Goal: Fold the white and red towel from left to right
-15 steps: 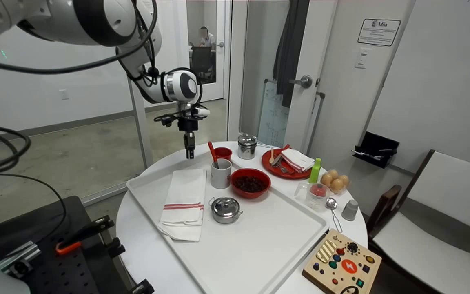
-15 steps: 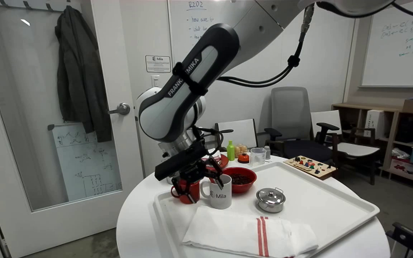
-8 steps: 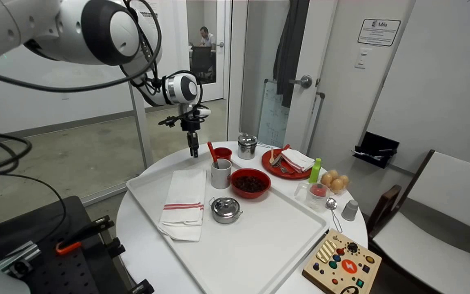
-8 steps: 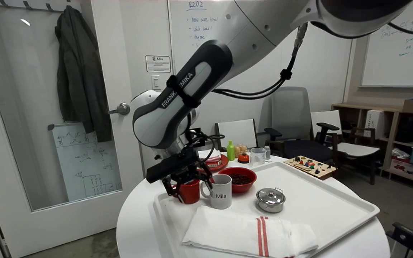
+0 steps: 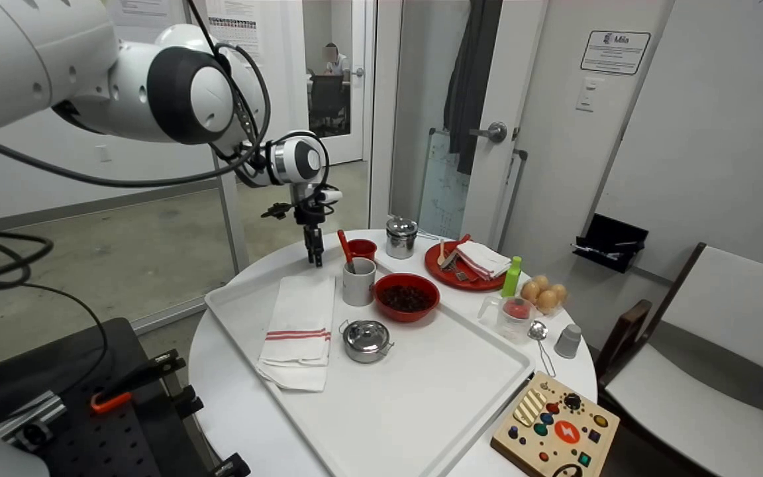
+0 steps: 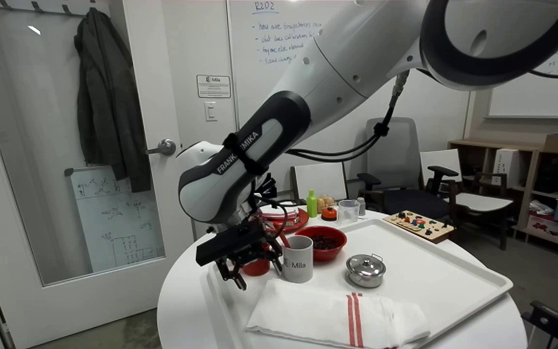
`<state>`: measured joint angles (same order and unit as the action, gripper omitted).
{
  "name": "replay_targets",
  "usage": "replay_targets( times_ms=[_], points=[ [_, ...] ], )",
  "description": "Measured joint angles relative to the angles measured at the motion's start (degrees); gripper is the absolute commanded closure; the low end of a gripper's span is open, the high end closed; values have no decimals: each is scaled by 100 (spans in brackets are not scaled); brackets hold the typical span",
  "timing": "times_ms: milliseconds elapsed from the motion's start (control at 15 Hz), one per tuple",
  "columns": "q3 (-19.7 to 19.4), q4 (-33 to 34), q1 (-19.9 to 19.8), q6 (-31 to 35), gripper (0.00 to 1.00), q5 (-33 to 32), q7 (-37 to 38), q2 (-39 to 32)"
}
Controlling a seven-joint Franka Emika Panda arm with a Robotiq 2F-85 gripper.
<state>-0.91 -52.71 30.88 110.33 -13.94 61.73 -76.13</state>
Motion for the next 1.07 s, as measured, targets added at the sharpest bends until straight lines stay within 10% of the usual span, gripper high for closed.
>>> replay_targets(
  times_ms=[867,1067],
  points=[
    [124,486,-90,-82,0,58,-16,-337],
    [229,486,-127,-169,19,156,-9,-350]
  ],
)
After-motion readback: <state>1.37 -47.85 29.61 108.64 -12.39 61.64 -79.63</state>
